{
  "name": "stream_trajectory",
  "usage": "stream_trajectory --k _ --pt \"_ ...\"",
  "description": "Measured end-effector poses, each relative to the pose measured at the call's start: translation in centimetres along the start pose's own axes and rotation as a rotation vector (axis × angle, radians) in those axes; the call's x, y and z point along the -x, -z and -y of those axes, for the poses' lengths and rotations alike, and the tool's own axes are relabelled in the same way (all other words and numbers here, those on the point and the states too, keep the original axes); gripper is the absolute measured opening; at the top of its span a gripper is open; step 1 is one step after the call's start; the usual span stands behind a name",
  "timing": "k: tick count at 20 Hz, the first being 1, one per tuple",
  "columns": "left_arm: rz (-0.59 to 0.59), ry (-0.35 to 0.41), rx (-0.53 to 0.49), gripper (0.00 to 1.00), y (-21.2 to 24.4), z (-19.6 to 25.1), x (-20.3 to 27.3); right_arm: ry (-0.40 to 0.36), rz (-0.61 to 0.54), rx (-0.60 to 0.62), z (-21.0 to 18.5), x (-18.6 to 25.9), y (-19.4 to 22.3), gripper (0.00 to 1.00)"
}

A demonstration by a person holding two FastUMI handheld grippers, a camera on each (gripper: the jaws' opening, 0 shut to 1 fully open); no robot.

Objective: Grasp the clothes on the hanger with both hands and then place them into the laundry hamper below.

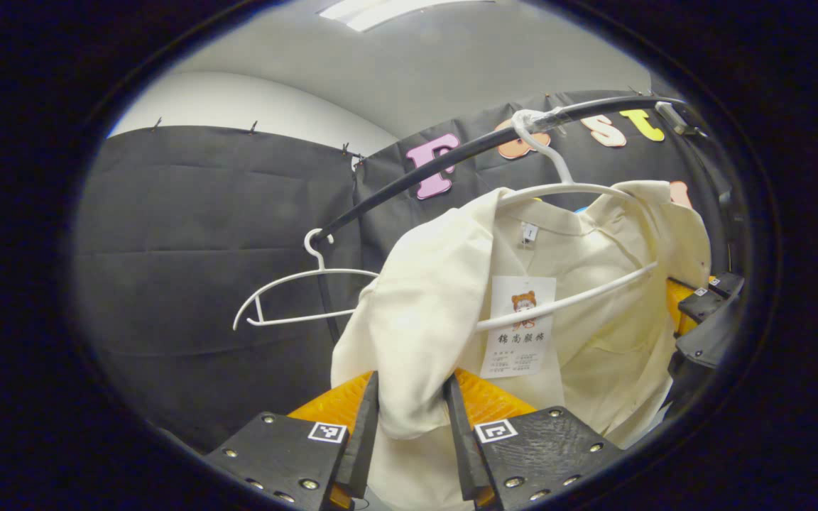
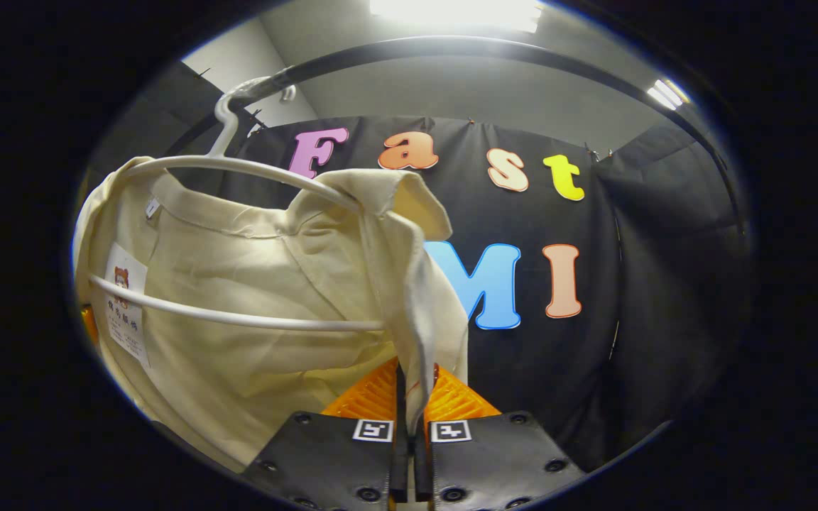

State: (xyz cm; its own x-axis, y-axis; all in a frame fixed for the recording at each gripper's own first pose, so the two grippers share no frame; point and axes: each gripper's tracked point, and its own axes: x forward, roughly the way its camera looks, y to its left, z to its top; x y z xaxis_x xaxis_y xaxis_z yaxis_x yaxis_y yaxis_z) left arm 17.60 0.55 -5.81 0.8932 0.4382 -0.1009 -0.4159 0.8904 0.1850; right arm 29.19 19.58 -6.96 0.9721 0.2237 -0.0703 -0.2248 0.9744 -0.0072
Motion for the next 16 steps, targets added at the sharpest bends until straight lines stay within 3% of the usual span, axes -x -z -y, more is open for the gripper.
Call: stream_trajectory --k 1,4,7,11,16 --pt "0.001 0.024 0.002 0.53 0.0 0.1 0.0 -0.030 -0.017 -0.007 -0.5 0.0 0.2 0.05" --pt "-0.010 0.065 0.076 0.07 0.1 -0.2 -0.3 -0.057 -0.028 0.006 -0.2 0.2 0.0 0.01" --pt "0.011 0.101 0.130 0.01 -0.4 -0.5 -0.3 -0.058 -0.002 0.004 0.9 0.2 -1.1 0.05" --pt "0.039 0.119 0.097 0.00 -1.8 -2.2 0.1 0.003 0.053 -0.024 4.2 -0.3 -3.2 0.05" --pt "0.080 0.069 0.054 0.00 -3.8 -5.3 0.1 0.061 0.071 -0.034 6.7 -1.5 -4.0 0.01"
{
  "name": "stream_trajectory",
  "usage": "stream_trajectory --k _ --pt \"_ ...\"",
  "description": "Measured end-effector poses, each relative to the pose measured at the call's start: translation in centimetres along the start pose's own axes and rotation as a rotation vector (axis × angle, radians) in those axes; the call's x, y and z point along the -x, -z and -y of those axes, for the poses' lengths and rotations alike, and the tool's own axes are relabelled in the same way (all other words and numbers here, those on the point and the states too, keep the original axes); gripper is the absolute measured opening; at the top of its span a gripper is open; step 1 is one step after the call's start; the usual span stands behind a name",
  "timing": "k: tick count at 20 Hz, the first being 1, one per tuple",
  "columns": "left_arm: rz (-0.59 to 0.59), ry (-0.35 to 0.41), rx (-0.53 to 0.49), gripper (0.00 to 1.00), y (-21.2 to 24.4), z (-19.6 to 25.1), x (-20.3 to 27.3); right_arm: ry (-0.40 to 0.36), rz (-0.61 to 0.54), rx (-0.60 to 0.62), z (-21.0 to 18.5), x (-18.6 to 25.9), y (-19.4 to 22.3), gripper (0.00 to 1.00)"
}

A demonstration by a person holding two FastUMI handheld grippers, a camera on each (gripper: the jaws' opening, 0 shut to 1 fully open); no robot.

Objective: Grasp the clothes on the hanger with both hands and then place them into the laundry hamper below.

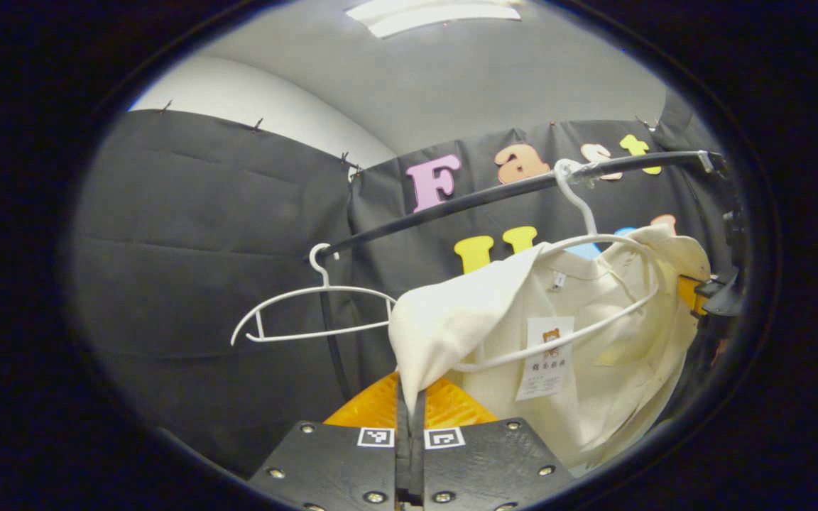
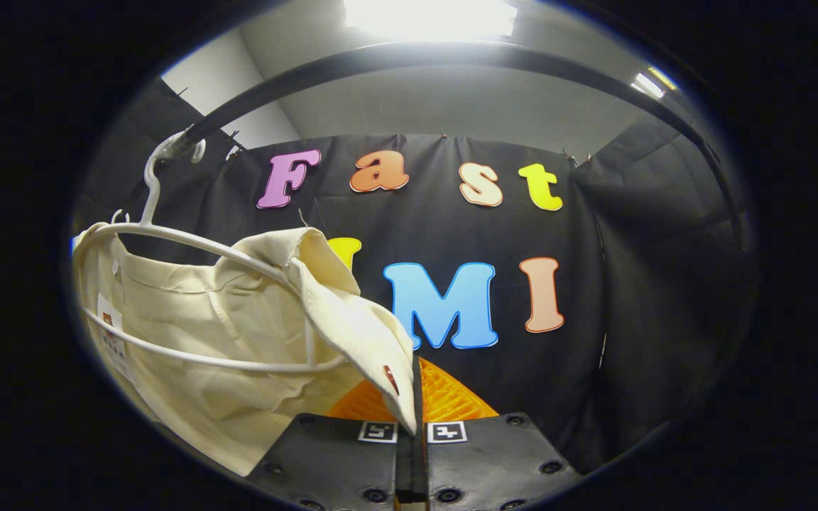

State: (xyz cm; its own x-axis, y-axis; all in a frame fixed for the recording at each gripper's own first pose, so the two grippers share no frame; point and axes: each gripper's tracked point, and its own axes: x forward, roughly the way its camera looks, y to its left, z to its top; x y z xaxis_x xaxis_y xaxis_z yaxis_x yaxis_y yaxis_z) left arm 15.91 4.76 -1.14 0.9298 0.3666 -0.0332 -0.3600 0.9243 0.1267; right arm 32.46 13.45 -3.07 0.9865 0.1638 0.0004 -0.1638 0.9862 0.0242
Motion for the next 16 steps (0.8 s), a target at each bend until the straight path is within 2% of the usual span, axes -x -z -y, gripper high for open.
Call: stream_trajectory --k 1,4,5,9,12,16 --pt "0.008 -0.010 -0.010 0.00 -0.3 -0.2 0.2 0.007 0.004 -0.008 0.2 -0.2 -0.1 0.05" --pt "0.043 -0.045 -0.030 0.00 -1.9 -2.2 -0.4 0.034 0.019 -0.028 1.2 -1.2 -0.6 0.05" --pt "0.052 -0.053 -0.025 0.01 -2.4 -2.9 -0.9 0.036 0.016 -0.037 1.4 -1.5 -0.7 0.01" --pt "0.036 -0.071 -0.004 0.00 -2.6 -4.9 -2.2 0.030 0.013 -0.022 1.4 -2.9 -0.7 0.01" --pt "-0.004 -0.065 0.003 0.00 -1.2 -5.2 -3.2 0.004 -0.023 0.014 0.9 -3.7 0.9 0.01" --pt "-0.062 -0.043 0.015 0.00 2.5 -4.5 -3.2 -0.021 -0.107 -0.007 -0.1 -4.3 5.8 0.04"
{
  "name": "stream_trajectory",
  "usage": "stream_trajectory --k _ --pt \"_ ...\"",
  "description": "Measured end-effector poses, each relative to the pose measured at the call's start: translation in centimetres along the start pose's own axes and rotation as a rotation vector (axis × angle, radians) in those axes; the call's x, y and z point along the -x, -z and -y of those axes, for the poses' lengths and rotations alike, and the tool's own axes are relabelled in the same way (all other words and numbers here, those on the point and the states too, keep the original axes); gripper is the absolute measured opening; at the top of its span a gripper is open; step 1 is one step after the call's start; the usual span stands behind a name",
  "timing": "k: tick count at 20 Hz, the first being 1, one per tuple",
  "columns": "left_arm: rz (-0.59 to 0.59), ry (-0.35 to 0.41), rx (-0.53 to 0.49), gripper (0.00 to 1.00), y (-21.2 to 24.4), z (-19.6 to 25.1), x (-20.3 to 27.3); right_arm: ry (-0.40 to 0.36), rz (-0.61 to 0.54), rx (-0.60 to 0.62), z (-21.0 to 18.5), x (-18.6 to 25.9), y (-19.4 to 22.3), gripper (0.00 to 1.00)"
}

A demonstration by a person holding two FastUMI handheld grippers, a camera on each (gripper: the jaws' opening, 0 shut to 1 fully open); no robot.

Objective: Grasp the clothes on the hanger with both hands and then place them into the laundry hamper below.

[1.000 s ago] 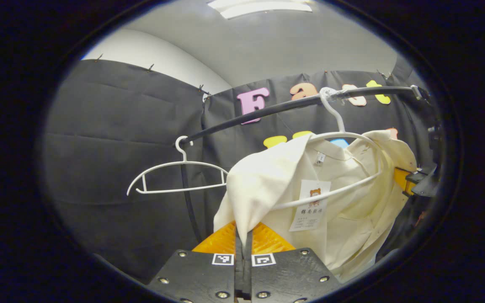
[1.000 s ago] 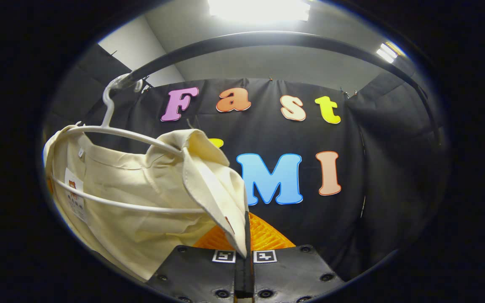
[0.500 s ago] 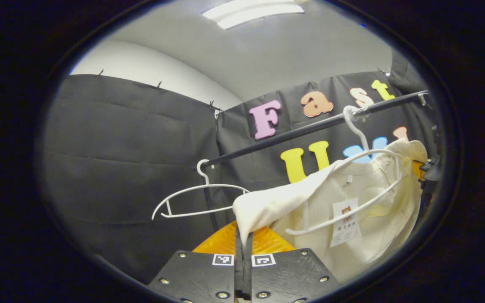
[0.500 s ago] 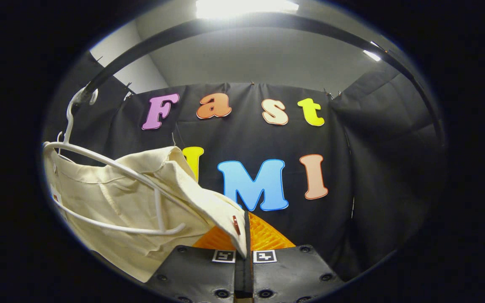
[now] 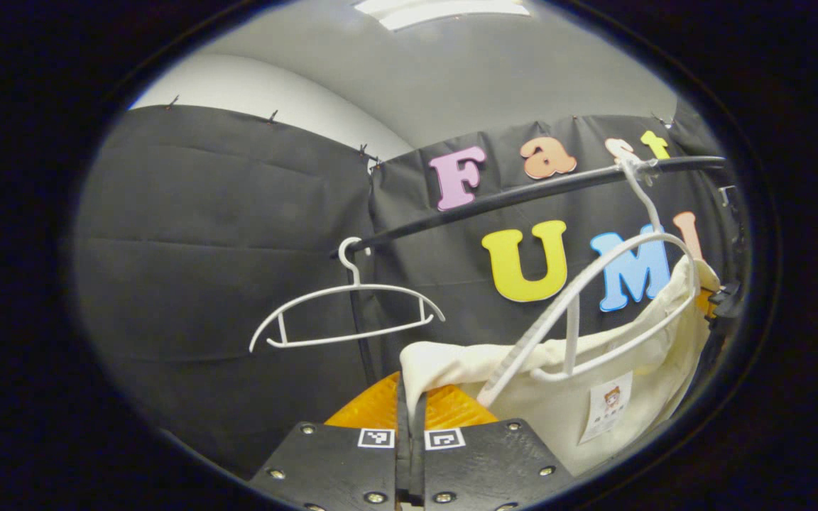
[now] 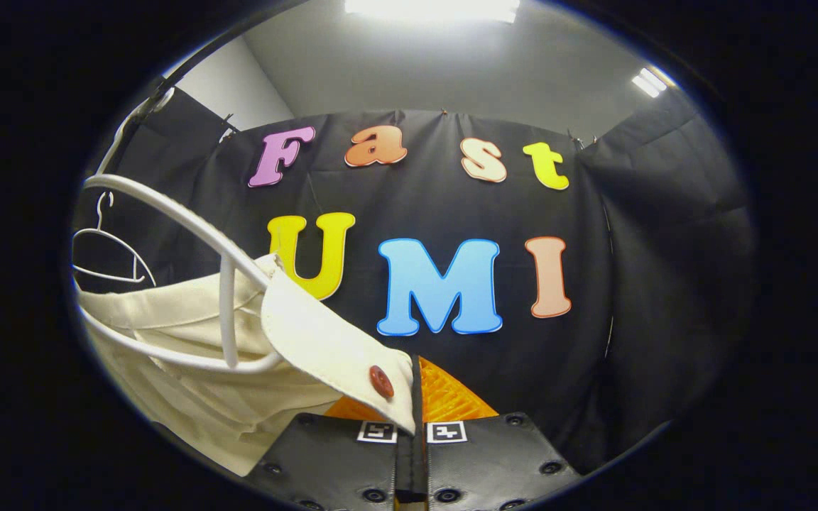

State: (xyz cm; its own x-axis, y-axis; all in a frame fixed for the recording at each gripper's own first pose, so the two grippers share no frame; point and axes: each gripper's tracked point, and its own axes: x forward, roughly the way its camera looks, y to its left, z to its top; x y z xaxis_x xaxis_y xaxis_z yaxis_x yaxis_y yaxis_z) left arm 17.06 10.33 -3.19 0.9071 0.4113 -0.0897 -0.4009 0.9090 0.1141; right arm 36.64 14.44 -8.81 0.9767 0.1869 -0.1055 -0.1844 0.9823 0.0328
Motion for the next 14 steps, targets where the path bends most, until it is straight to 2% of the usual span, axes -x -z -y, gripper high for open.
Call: stream_trajectory --k 3,7,8,11,14 --pt "-0.026 -0.002 -0.019 0.00 2.9 0.2 0.4 -0.012 -0.034 0.004 -0.3 0.5 2.7 0.05" --pt "-0.072 -0.012 -0.012 0.01 7.0 -0.5 0.8 -0.036 -0.025 0.048 -1.0 2.3 4.7 0.05" --pt "-0.091 -0.010 -0.008 0.01 8.1 -0.2 0.8 -0.045 -0.039 0.051 -1.2 2.2 5.6 0.01" --pt "-0.123 -0.010 -0.011 0.01 10.2 0.4 1.1 -0.049 -0.128 0.027 -1.0 1.9 8.8 0.01" --pt "-0.129 0.017 -0.028 0.01 11.7 0.8 2.4 -0.053 -0.197 0.004 -0.7 3.6 12.7 0.05"
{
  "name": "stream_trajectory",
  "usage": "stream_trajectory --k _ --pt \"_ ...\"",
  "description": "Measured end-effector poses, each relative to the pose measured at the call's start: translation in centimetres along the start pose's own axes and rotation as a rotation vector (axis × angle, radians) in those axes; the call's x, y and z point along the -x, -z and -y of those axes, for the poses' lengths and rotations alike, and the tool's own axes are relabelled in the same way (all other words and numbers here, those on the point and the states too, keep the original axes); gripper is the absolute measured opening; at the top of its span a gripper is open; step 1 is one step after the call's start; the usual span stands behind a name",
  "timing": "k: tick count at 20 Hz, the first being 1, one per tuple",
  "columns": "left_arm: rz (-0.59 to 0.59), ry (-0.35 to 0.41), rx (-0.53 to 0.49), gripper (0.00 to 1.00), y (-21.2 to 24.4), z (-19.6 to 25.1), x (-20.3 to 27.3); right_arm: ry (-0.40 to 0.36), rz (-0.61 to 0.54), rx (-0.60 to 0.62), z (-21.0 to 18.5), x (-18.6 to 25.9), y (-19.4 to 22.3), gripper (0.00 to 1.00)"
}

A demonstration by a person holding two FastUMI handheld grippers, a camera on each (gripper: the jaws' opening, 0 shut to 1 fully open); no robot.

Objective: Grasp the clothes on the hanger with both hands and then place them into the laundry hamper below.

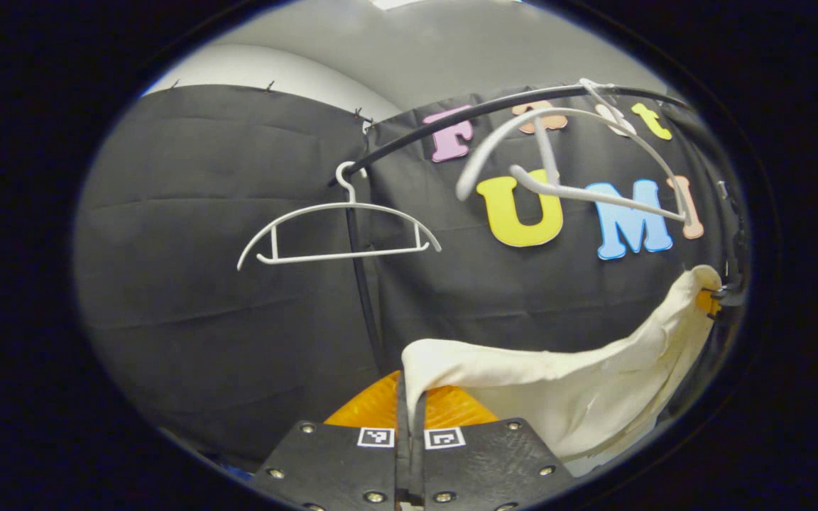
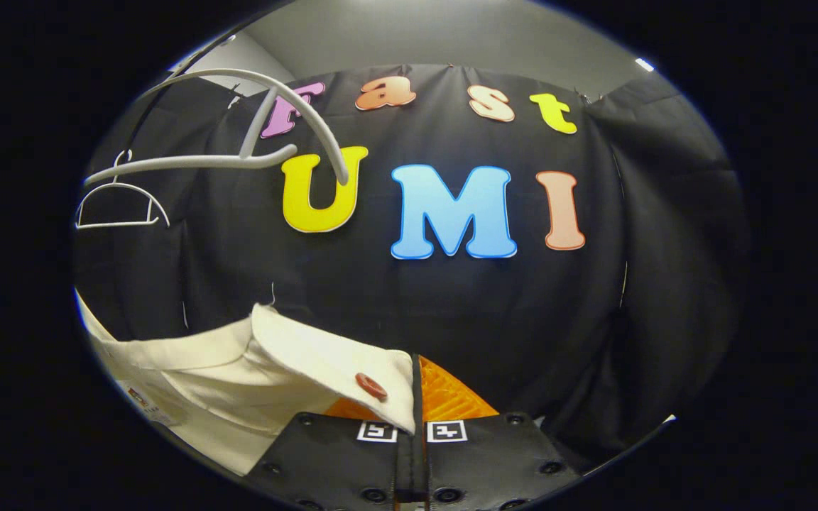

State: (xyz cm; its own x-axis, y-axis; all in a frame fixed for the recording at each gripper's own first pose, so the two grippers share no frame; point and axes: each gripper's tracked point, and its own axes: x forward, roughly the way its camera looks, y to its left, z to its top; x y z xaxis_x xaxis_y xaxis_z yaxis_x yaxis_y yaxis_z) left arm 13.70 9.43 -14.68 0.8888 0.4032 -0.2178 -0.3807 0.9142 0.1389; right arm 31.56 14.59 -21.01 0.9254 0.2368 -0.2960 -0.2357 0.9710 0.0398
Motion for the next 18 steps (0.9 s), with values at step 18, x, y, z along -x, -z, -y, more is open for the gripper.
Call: stream_trajectory --k 18 --pt "-0.068 0.246 -0.050 0.01 5.6 0.0 16.3 -0.315 -0.017 0.024 -7.5 22.6 3.0 0.04"
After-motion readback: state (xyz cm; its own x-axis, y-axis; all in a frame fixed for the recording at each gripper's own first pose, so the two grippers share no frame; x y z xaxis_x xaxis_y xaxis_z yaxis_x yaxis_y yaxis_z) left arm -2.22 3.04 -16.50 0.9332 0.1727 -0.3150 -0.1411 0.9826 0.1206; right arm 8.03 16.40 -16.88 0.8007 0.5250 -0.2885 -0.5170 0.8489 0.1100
